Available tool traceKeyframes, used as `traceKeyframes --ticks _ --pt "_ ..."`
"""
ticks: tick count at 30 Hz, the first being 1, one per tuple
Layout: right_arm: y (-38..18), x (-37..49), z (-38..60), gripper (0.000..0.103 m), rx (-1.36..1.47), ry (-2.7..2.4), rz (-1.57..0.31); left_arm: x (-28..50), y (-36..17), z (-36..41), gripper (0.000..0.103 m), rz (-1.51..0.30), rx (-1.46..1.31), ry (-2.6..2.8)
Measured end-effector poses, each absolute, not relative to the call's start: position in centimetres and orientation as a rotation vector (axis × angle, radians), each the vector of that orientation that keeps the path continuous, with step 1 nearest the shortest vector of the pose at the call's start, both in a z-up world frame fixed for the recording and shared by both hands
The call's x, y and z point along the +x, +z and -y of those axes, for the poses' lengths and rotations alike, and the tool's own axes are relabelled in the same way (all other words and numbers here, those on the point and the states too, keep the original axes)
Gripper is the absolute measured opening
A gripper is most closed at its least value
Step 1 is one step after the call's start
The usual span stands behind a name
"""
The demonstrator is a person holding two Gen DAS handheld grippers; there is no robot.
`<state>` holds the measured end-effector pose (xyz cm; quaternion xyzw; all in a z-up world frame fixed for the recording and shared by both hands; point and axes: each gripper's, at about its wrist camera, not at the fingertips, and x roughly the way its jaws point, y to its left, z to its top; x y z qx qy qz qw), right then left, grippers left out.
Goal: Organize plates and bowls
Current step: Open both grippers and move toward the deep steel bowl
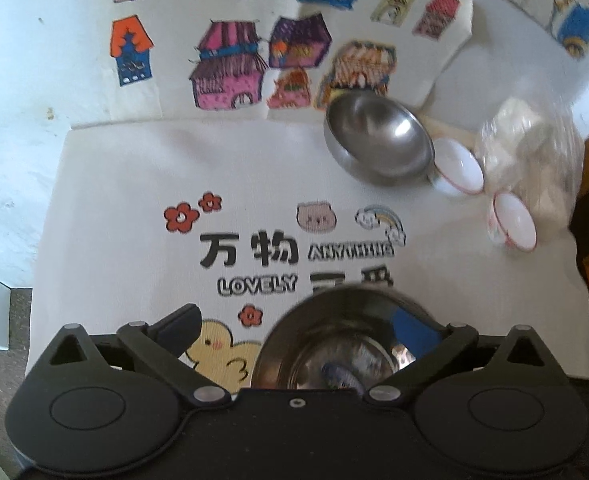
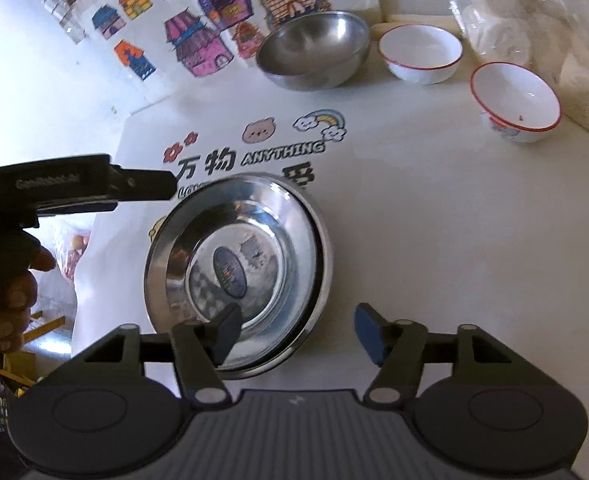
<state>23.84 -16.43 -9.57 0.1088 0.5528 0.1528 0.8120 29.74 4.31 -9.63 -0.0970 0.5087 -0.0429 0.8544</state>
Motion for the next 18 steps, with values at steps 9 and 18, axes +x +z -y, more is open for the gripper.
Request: traceKeyframes --ticks 9,18 --pt "-10.0 24.8 19.0 0.098 0.29 0.304 -1.171 32.1 -9.8 -3.8 0.102 -1.072 -0.192 -0.033" --pt "-10.6 27.6 22.0 0.103 0.418 0.242 -1.116 36.7 -10.7 -2.8 0.102 -1.095 -0.226 0.022"
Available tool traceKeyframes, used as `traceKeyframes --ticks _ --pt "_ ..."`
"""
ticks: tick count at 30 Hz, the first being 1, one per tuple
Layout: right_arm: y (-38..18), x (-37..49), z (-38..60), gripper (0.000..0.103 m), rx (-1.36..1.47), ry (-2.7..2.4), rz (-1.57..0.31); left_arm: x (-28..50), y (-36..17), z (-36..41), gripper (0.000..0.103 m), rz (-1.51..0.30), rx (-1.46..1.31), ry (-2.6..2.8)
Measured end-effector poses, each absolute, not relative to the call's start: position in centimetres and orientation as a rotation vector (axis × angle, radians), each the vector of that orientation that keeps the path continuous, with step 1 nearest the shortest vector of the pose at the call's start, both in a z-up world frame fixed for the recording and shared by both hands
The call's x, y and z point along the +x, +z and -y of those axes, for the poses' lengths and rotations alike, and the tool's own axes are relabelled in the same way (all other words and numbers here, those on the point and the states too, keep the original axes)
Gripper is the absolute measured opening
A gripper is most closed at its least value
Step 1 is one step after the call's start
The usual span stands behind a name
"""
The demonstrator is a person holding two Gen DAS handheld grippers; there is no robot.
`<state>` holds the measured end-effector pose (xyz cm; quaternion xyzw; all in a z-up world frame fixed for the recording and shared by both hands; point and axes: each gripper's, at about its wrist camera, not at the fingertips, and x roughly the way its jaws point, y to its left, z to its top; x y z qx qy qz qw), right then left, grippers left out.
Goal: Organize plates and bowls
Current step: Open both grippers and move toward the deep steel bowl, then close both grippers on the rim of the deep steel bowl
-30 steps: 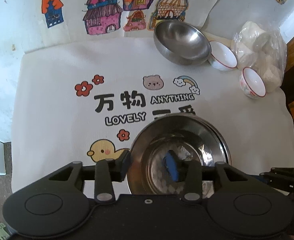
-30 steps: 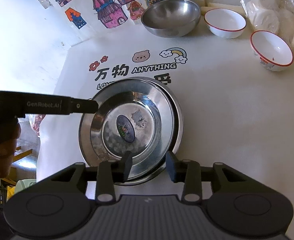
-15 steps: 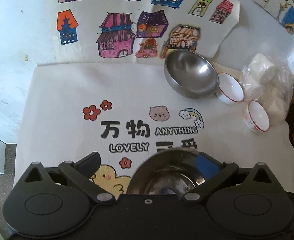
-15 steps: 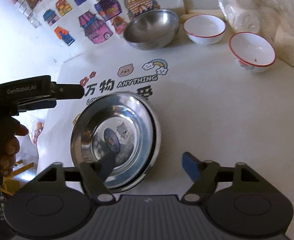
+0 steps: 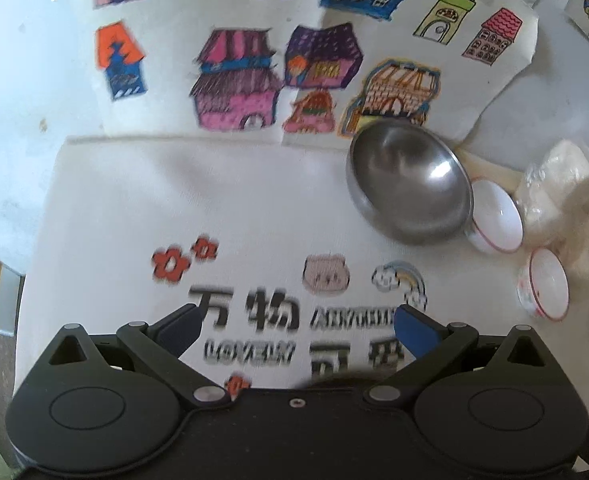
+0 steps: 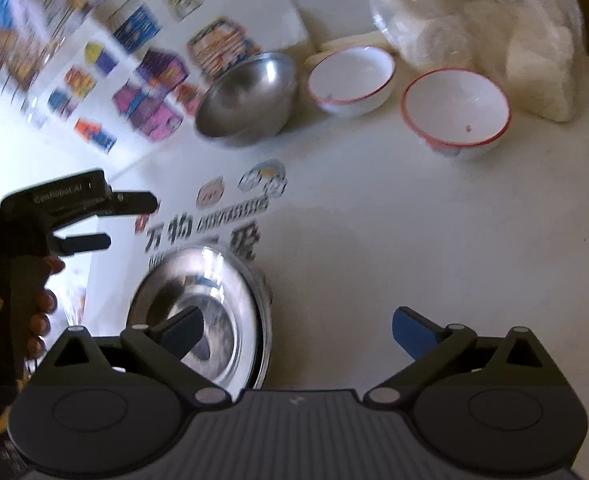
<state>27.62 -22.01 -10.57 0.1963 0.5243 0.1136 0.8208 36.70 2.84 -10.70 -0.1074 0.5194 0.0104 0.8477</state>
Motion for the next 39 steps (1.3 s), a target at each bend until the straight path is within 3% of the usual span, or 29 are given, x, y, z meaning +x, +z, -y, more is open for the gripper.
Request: traceKeyframes --ticks 16,21,30,33,35,39 --pt "-11.5 37.5 21.3 0.102 0.594 0.129 -0.992 48.1 -11.9 -1.1 0.102 -1.047 -0.049 -0.043" --pt "-12.0 39.8 20.6 0.09 0.624 0.097 -0.984 49.8 -12.7 -0.9 0.101 -1.083 -0.019 -0.085" --pt "-12.7 41.7 19.4 0.068 0.62 0.091 -1.005 50.3 -13.5 -1.1 0.076 -1.115 -0.087 -0.112" --pt "-12.9 42.1 19.3 0.061 0.617 0.09 -1.017 50.4 -13.7 -1.0 0.056 -1.129 -0.112 -0.136" --pt "-13.1 42.3 19.2 0.056 0.623 0.091 -1.025 50.4 -14.1 -1.0 0.036 -1.144 -0.142 -0.154" --pt "-13.5 42.9 19.2 0.042 0.632 0.119 -1.045 50.3 -14.7 -0.8 0.02 -1.157 -0.187 -0.187"
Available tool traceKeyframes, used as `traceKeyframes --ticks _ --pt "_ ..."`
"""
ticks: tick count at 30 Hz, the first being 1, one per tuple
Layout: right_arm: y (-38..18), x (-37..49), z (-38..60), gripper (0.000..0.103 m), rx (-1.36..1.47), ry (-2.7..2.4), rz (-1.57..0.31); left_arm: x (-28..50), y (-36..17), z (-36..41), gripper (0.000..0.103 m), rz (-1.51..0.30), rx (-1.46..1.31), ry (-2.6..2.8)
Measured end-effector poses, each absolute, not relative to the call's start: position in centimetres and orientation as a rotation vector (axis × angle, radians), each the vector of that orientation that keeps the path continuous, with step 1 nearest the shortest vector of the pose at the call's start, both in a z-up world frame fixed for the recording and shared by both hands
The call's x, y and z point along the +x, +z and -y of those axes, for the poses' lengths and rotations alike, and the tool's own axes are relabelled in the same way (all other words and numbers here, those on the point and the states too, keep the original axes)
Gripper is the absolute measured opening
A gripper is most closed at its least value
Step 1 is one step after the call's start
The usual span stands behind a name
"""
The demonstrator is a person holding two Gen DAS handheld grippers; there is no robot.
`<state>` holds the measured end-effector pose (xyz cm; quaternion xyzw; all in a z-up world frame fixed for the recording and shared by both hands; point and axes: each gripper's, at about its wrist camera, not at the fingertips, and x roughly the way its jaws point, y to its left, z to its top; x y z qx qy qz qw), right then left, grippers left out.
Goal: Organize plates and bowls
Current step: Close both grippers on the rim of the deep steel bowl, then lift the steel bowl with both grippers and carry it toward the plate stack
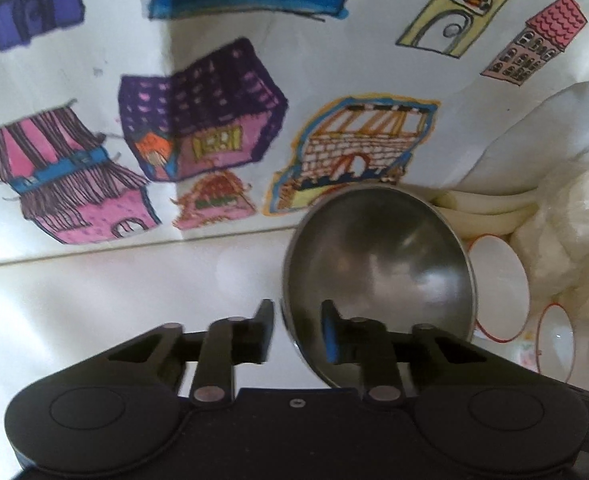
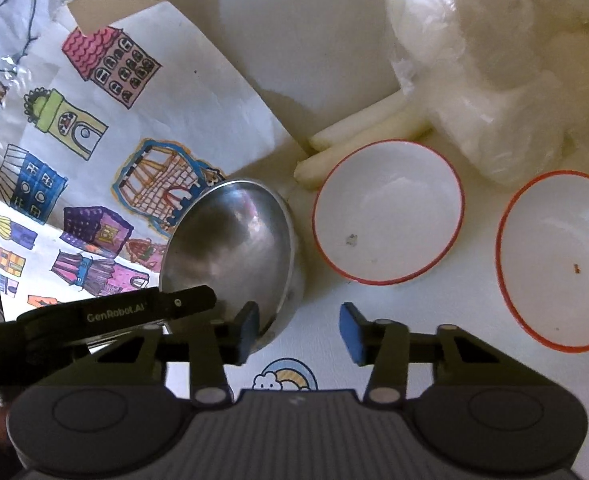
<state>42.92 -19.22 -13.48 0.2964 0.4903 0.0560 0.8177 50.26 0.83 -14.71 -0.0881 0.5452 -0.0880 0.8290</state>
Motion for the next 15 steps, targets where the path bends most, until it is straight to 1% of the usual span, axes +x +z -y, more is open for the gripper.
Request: traceKeyframes --ticks 1,3,4,10,15 --pt "-13.5 43.1 19.2 0.04 0.629 0.13 -1.049 50.2 -14.8 -0.8 0.018 -1.156 -0.189 -0.187" --pt "-13.5 43.2 19.0 0.029 0.621 0.142 -1.054 49.9 -14.9 -0.9 0.015 -1.156 -0.203 -0.195" --pt "-13.5 43.3 19.0 0.026 0.615 0.148 -1.056 49.8 -14.9 -1.0 0.015 -1.154 -0.212 -0.2" --pt "-12.7 41.9 18.8 0.026 0.555 0.191 -1.07 47.5 -14.2 -0.5 0.015 -1.148 -0.188 -0.217" --pt "-11.2 38.7 20.0 0.026 0.52 0.224 -1.071 44.4 -13.0 1.4 0.015 -1.14 -0.173 -0.268"
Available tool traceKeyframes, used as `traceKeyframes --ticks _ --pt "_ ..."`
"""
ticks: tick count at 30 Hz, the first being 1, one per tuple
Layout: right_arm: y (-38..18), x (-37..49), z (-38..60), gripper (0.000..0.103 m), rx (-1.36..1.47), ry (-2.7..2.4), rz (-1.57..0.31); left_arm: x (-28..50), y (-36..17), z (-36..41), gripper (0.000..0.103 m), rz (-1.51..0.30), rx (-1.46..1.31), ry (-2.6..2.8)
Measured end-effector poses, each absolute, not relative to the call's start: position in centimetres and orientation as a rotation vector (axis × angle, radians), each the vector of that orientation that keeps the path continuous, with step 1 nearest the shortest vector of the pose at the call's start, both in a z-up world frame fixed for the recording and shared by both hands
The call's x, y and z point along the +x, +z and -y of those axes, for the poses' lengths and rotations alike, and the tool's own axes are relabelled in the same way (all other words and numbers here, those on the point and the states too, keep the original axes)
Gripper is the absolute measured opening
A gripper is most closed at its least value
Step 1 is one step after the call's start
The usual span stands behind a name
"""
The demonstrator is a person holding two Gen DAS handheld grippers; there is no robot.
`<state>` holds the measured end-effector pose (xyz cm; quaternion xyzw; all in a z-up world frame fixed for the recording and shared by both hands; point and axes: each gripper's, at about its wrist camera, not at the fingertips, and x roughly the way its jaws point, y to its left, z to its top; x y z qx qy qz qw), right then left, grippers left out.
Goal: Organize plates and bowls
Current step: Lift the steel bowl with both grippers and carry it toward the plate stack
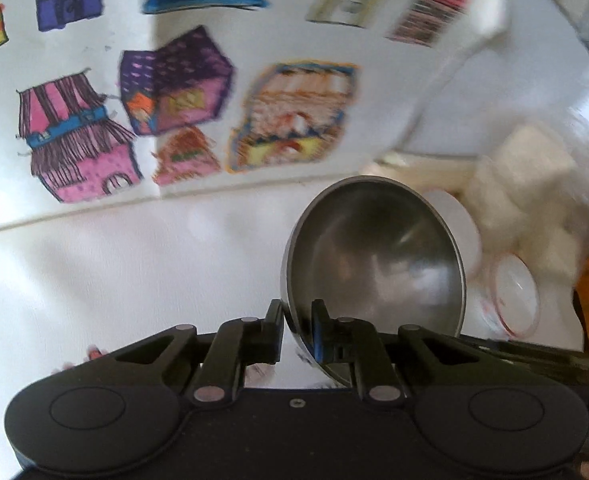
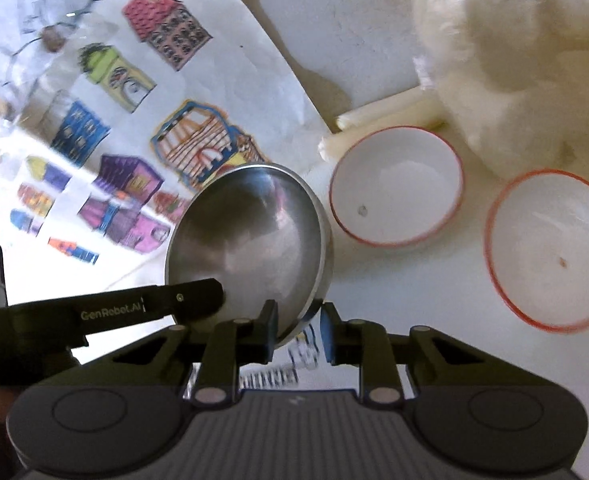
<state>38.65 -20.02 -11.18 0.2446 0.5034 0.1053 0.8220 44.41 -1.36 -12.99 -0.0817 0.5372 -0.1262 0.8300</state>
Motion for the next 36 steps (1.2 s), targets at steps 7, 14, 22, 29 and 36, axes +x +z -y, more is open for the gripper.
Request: traceKeyframes --ticks 7,14,22,29,36 --pt "-9.3 32.6 23.7 0.026 0.498 0.189 -1.105 39.6 -12.7 6.4 0.017 -1.173 -0.138 -0.385" --pt "-9.1 27.1 27.4 0.026 0.488 0.133 -1.178 36.0 -13.6 10.9 0.018 -1.246 -0.13 -0.468" --pt "-10.2 25.2 28.4 0.025 0.499 0.118 -1.225 34.3 -14.9 12.1 0.019 -1.32 -0.108 -0.458" --pt "-10.7 26.1 27.8 0.025 0.493 0.143 -1.219 33.9 -14.9 11.7 0.019 -1.326 -0.112 -0.395" --pt "-10.5 26.2 27.8 0.031 0.474 0.164 -1.215 33.6 -14.2 11.5 0.02 -1.318 -0.127 -0.376"
